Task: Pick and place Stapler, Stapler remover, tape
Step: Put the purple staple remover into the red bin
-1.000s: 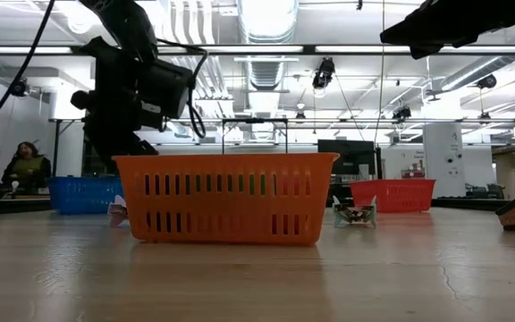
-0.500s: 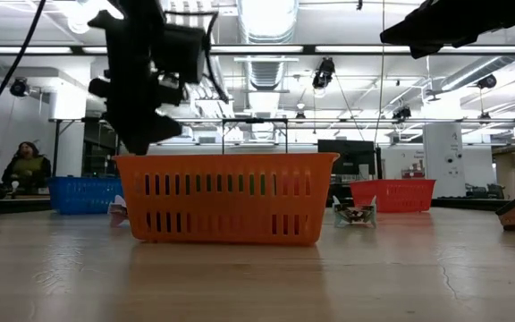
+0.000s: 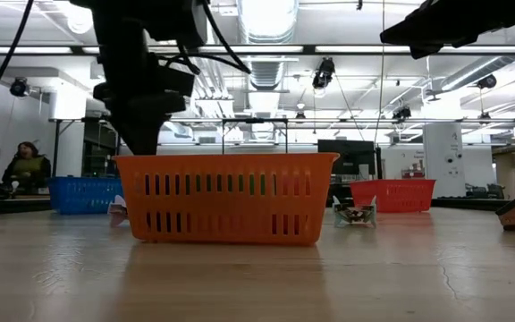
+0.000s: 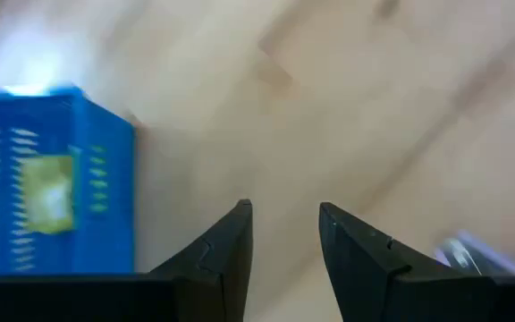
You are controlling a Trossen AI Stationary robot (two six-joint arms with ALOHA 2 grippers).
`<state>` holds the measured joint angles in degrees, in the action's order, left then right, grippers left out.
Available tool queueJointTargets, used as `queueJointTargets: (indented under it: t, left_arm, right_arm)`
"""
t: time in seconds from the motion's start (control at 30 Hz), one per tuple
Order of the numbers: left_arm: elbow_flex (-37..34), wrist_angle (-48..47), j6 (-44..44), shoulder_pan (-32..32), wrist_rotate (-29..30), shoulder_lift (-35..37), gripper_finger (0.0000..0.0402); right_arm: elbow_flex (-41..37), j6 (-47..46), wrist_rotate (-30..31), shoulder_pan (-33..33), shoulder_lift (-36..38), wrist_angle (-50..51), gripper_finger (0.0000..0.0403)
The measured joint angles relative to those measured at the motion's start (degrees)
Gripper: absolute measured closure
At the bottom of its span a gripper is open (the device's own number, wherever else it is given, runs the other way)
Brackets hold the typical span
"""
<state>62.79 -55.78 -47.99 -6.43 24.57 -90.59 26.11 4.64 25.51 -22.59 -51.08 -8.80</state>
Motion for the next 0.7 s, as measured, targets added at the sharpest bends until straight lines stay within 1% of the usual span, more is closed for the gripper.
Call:
queueJointTargets:
  t: [0.1,0.27,0.33,0.5,0.7]
  left_arm:
    - [-0.39,0.2,0.6,-1.15,-5.54,0.0,0.0268]
    - [-1.59,4.1,0.26,-2.34,-15.3,-0.07,0.0268]
    - [-2.35,6.39,0.29,-2.82,-17.99,-0.07,0.0268]
    - [-4.18,9.2,-0.22,-3.93,-20.84,-0.07,0.0268]
    - [-6.1,13.34,-2.9,-4.27,-25.21,-0.09,0.0268]
  right_arm:
    - [0.0,-0.03,0.0,0.0,0.0,0.0,0.0394]
    - [0.0,-0.2,0.01,0.0,0.01,0.0,0.0394]
    - [-0.02,-0.2,-0.01,0.0,0.01,0.0,0.0394]
    - [-0.04,0.02,0.01,0.0,0.01,0.0,0.0394]
    - [-0.11,0.02,0.01,0.0,0.01,0.0,0.0394]
